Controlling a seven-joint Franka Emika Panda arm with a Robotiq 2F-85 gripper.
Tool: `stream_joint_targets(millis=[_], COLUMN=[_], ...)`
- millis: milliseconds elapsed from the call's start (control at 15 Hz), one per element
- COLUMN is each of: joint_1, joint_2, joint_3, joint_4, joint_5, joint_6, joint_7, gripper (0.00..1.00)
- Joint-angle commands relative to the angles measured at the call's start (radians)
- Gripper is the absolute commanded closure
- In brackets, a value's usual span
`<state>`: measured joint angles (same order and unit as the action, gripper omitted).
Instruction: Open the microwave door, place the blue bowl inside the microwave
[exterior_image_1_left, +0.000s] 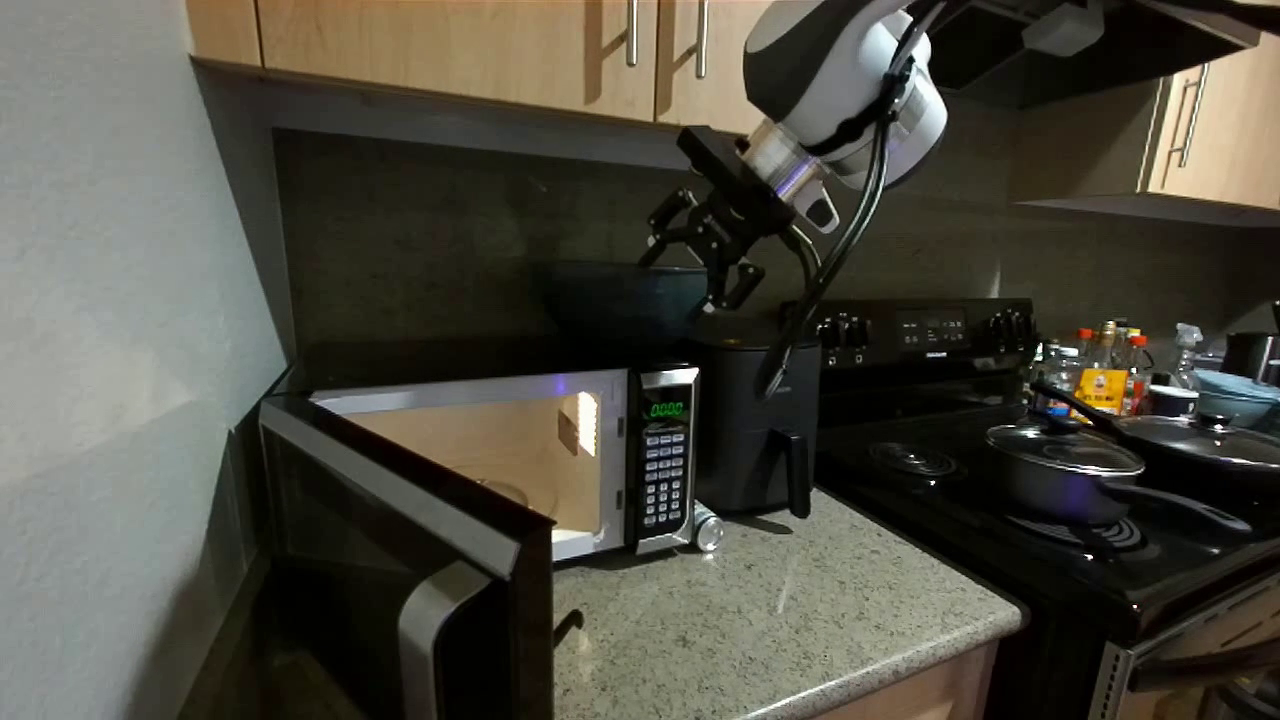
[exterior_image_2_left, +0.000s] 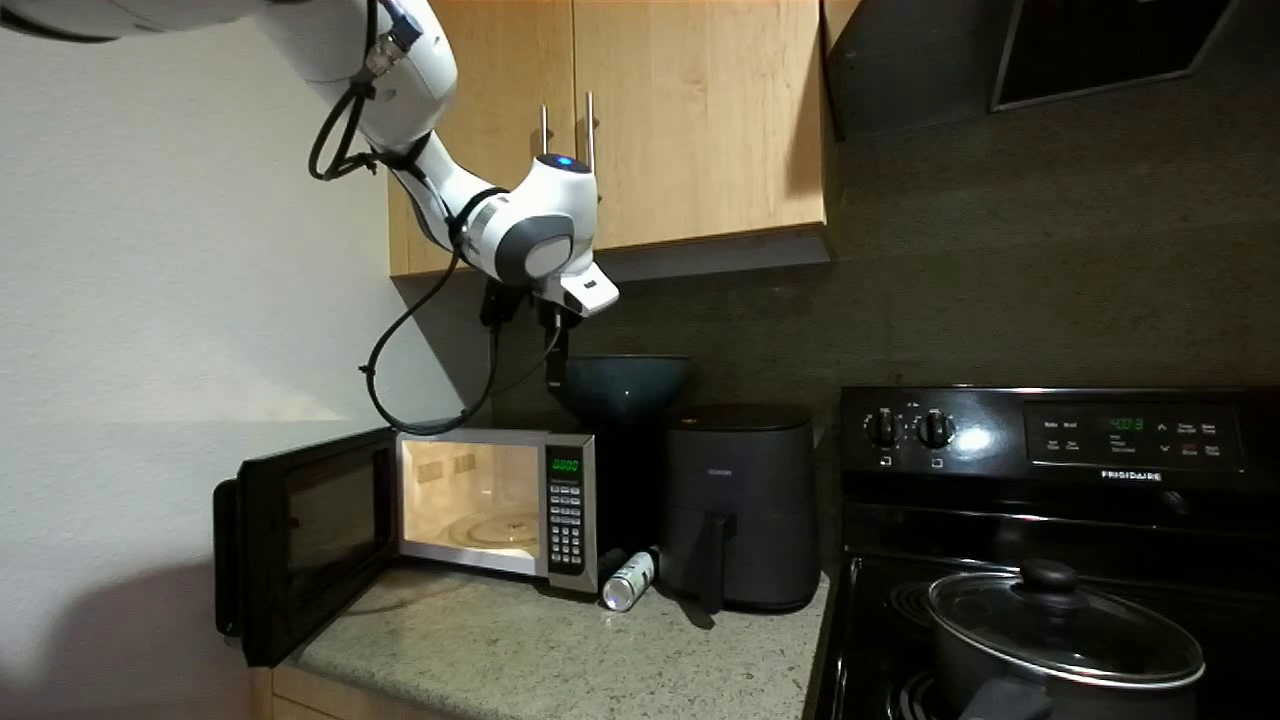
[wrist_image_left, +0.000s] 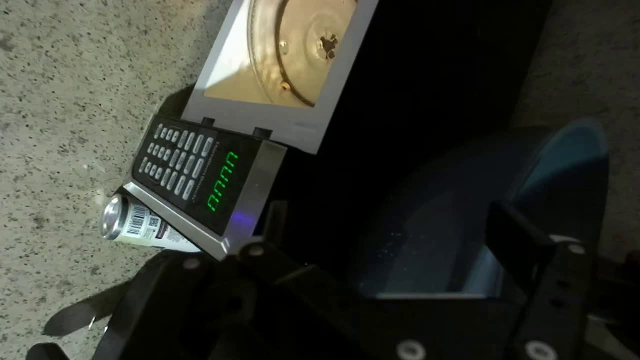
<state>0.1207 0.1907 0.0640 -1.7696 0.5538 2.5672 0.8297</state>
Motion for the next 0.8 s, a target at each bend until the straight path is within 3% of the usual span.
stream_joint_targets(millis=[0,733], joint_1=[-0.009,-0.014], joint_2=[0.029,0.115], joint_3=[0.016,0.008], joint_4=[0.090,0.271], joint_5=[-0.034,-0.061], joint_6=[-0.049,-0.093], joint_7=[-0.022,0.037], gripper=[0.00,0.00])
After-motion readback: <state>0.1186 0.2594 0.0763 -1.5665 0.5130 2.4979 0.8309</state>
